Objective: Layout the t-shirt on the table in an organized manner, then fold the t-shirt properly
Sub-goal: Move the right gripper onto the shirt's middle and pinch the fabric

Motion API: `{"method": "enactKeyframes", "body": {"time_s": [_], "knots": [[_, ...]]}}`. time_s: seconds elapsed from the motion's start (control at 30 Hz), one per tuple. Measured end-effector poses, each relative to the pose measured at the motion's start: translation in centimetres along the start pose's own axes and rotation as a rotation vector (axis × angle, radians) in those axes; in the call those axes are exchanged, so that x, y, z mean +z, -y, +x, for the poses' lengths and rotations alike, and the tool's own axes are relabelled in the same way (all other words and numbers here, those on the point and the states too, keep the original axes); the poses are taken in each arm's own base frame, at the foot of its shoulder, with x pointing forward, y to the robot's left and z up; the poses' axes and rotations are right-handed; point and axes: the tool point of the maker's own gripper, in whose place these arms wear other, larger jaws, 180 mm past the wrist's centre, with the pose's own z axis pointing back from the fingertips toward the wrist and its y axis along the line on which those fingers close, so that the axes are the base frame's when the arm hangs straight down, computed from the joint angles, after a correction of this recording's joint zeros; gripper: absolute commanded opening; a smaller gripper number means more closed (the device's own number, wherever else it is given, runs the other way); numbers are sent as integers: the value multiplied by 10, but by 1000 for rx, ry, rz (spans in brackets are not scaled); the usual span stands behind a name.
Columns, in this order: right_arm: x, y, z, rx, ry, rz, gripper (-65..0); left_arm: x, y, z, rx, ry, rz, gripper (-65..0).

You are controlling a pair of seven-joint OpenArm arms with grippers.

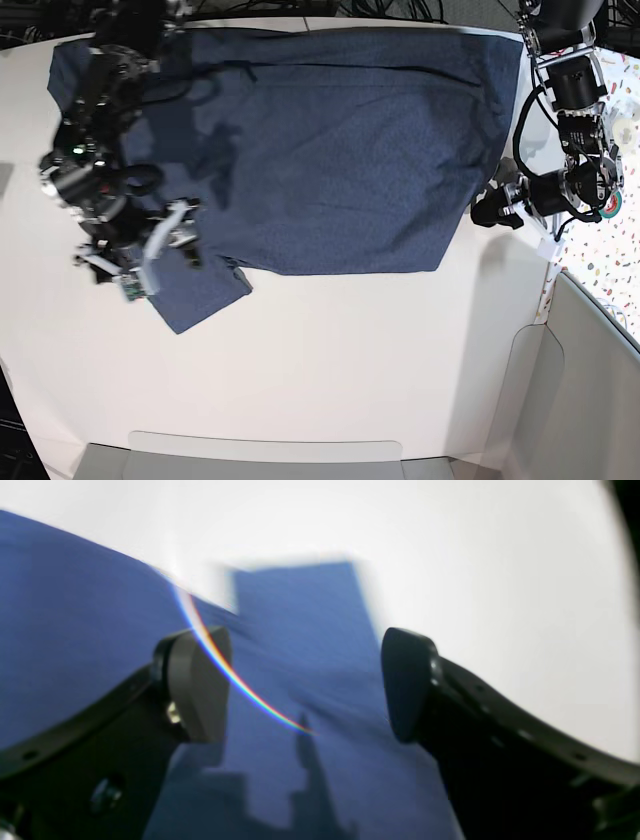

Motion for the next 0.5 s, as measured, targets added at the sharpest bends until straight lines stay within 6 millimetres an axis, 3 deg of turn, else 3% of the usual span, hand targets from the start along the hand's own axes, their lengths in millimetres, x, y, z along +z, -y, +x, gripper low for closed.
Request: {"method": "enactKeyframes", "body": {"time_s": [0.13, 0.27, 0.33, 0.4, 0.5], "knots": [[-25, -60, 11, -69, 25, 156, -188, 0, -1, 0, 2, 4, 0, -451], [-48, -102, 9, -54, -14, 288, -212, 0, 0, 0, 2, 4, -2, -451], [-58, -115, -3, -52, -58, 332, -288, 1, -1, -1, 3, 4, 1, -451], [-71, -131, -13, -49, -88, 383, -403, 1, -1, -1, 2, 5, 1, -451], [-86, -167, -19, -53, -97, 490, -564, 1, -1, -1, 3, 2, 1, -451]]}}
